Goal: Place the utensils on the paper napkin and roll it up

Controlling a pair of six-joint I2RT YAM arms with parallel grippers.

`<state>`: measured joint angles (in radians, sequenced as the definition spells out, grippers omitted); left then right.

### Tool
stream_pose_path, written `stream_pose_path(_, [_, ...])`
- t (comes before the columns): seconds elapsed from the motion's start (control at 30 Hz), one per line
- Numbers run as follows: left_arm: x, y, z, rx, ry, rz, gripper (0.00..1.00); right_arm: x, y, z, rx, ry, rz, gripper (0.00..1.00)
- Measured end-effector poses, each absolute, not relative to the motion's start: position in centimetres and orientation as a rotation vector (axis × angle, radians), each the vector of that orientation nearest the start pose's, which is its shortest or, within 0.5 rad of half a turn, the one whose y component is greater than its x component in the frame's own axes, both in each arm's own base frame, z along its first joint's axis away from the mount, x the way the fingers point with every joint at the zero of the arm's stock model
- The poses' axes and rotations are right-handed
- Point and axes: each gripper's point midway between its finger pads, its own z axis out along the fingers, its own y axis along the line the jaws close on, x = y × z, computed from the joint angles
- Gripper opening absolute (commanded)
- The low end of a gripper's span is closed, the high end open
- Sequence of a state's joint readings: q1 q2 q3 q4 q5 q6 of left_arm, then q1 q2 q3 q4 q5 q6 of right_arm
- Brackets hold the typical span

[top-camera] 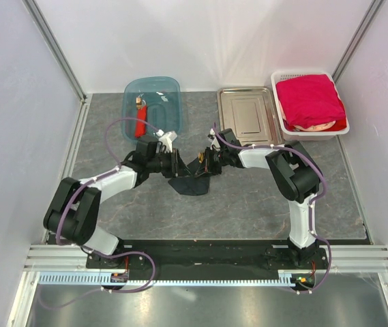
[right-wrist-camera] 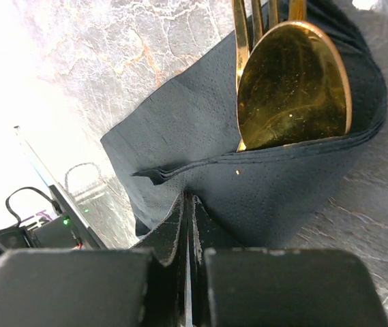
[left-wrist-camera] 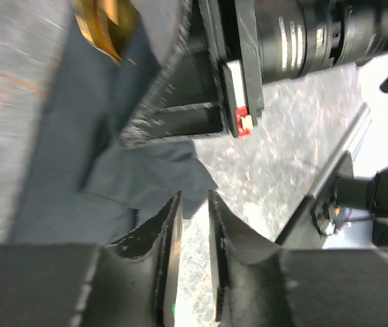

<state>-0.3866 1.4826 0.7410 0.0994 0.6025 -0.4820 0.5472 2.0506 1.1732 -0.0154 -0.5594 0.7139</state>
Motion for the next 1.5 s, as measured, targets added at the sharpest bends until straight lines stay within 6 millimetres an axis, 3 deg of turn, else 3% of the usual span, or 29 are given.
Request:
stream_pose_path(0.2, [27.2,-26.4,6.2,0.220,2.439,-1.210,0.20,32.4,33.5,1.5,-0.035,2.683,1.194,0.00])
stream_pose_path(0.57, [27.2,-26.7,1.7,0.083,2.555,-1.223,0.13,32.4,33.7,1.5,0.002,2.671,1.227,0.00])
stream_pose_path(0.73, [27.5,-26.6,1.4,0.040,2.590,-1.226,0.09,32.3,33.7,1.7,-0.002,2.671,1.236,0.08])
stream_pose_path(0.87, [27.5,-26.5,1.3,0.033,2.598,-1.222,0.08,32.1,33.5,2.2,-0.018,2.672,1.232,0.24])
stream_pose_path(0.93, [27.5,-26.5,1.3,0.033,2.598,-1.222,0.08,31.9,33.3,2.9,-0.037,2.670,1.240,0.27])
stream_pose_path(1.03, [27.5,-26.5,1.3,0.033,2.598,-1.222,0.08,31.6,33.0,4.6,-0.093,2.650,1.248,0.26])
stream_pose_path(1.17, [27.5,-26.5,1.3,0.033,2.598,-1.222,0.07,31.5,32.2,6.2,-0.167,2.621,1.203,0.15])
stream_pose_path(1.5, [27.5,-26.5,1.3,0.033,2.598,-1.222,0.07,31.4,31.5,5.7,-0.262,2.656,1.035,0.09])
